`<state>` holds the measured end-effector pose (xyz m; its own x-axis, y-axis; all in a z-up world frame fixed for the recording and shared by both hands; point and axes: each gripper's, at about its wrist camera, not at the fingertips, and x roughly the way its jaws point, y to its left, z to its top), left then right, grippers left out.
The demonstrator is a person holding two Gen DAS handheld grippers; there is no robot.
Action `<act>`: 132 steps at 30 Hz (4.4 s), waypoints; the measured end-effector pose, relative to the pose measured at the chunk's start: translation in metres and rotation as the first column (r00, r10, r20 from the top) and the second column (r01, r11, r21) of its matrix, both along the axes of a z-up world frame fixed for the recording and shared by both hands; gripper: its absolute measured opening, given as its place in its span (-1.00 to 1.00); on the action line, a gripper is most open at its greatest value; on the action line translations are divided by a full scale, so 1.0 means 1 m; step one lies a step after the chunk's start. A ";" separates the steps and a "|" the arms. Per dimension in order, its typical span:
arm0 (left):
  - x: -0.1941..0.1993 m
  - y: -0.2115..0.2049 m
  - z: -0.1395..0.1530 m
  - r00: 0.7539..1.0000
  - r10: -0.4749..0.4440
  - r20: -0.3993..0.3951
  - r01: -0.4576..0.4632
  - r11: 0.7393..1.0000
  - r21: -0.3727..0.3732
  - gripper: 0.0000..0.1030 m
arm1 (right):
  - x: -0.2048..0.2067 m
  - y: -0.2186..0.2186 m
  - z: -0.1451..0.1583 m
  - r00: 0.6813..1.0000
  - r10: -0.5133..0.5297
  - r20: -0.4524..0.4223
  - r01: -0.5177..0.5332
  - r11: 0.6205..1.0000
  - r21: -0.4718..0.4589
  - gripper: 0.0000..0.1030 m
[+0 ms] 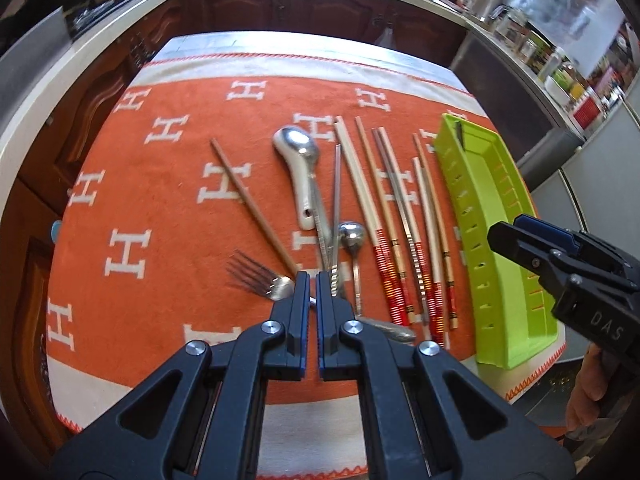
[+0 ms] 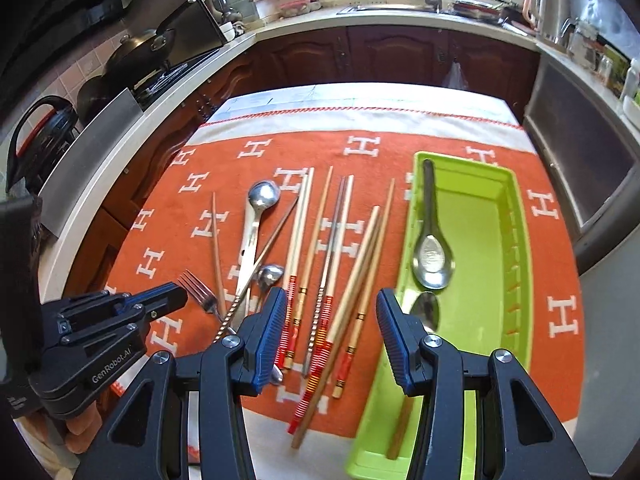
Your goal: Organize utensils
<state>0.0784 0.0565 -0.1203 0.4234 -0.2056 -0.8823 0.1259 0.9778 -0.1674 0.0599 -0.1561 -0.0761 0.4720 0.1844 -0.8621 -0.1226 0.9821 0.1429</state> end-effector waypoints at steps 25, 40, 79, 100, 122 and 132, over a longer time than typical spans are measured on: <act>0.017 0.062 -0.061 0.978 0.119 -0.169 -0.159 0.957 -0.243 -0.96 | 0.038 0.045 -0.056 0.987 0.088 -0.135 -0.079 0.994 0.071 -0.09; 0.024 0.063 -0.070 0.989 0.141 -0.054 -0.150 0.959 -0.242 -0.27 | 0.075 0.091 -0.106 0.952 0.139 -0.273 -0.093 0.980 0.176 -0.61; 0.021 0.048 -0.077 0.998 0.036 0.044 -0.021 0.951 -0.310 -1.00 | 0.072 0.055 -0.120 0.938 0.070 -0.341 0.055 0.937 0.344 -0.73; 0.022 0.042 -0.068 1.000 -0.001 0.023 0.008 0.958 -0.287 -1.00 | 0.065 0.043 -0.124 0.942 0.055 -0.331 0.085 0.916 0.392 -0.88; 0.017 -0.061 0.094 0.914 -0.296 0.278 0.357 0.912 -0.204 -1.00 | -0.005 -0.096 -0.007 0.972 -0.231 -0.038 0.230 0.918 0.324 -0.89; 0.040 -0.178 0.063 0.853 -0.485 0.193 0.500 0.865 -0.036 -1.00 | -0.026 -0.169 -0.034 0.929 -0.366 -0.060 0.368 0.894 0.256 -0.89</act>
